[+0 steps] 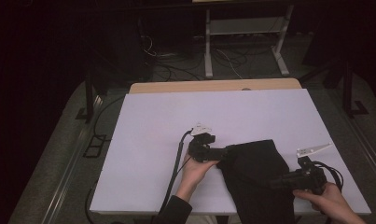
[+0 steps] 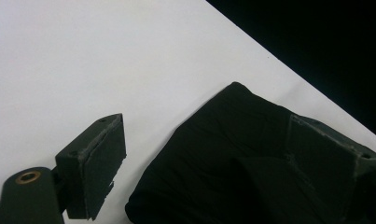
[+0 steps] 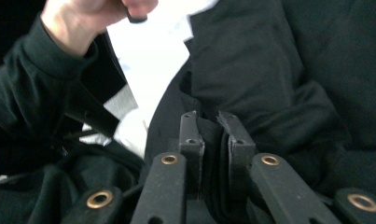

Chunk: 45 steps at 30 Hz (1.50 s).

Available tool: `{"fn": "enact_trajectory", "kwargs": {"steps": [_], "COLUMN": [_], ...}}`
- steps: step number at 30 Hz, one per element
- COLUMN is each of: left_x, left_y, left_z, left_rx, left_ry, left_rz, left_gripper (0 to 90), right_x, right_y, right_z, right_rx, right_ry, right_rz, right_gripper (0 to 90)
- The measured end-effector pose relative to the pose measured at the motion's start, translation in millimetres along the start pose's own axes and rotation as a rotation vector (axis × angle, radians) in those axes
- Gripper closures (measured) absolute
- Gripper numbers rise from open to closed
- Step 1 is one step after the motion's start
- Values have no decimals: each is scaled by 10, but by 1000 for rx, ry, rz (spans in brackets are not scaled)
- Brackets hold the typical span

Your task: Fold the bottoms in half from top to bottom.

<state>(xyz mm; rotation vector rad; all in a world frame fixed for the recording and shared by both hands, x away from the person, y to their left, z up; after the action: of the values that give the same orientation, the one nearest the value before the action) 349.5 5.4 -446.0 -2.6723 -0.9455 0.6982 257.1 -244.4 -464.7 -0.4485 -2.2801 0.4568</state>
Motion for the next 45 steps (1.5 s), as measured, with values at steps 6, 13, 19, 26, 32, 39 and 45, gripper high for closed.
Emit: {"fn": "enact_trajectory", "kwargs": {"steps": [6, 13, 19, 26, 32, 39, 45], "left_x": [3, -17, -20, -21, -11, -3, 3], "left_y": [7, 2, 1, -14, -22, -27, -22], "left_z": [17, 29, 30, 20, 14, 4, 21], "left_rx": [2, 6, 3, -3, -5, -10, 0], "left_ry": [1, 1, 1, 5, 9, 12, 24], "left_rz": [0, 16, 17, 18, 15, 13, 12], "left_gripper": [126, 127, 126, 126, 126, 126, 126], "right_x": [-19, 44, 62, -21, 39, 53, -48], "right_y": [1, -52, -119, -106, 40, 198, 360], "right_z": [77, 80, -62, -386, -586, -721, -849], "right_rx": [95, 93, 23, -65, -61, -55, -48], "right_ry": [13, -38, -73, -118, -190, -219, -202], "right_rz": [0, -32, -20, 10, 25, 43, 64], "right_gripper": [699, 448, 442, 804, 883, 884, 884]}}
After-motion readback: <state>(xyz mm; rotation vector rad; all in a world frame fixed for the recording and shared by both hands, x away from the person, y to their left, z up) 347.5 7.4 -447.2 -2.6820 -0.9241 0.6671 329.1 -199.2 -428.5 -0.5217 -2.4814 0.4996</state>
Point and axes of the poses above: each handheld gripper's, and its own axes: y roughly forward along the jaws, z roughly out of its underside, x roughly to its left, the point moved 5 cm from there along y, roughly forward along the jaws, and after that the axes turned 7 degrees about -x, right-handed, at the moved point
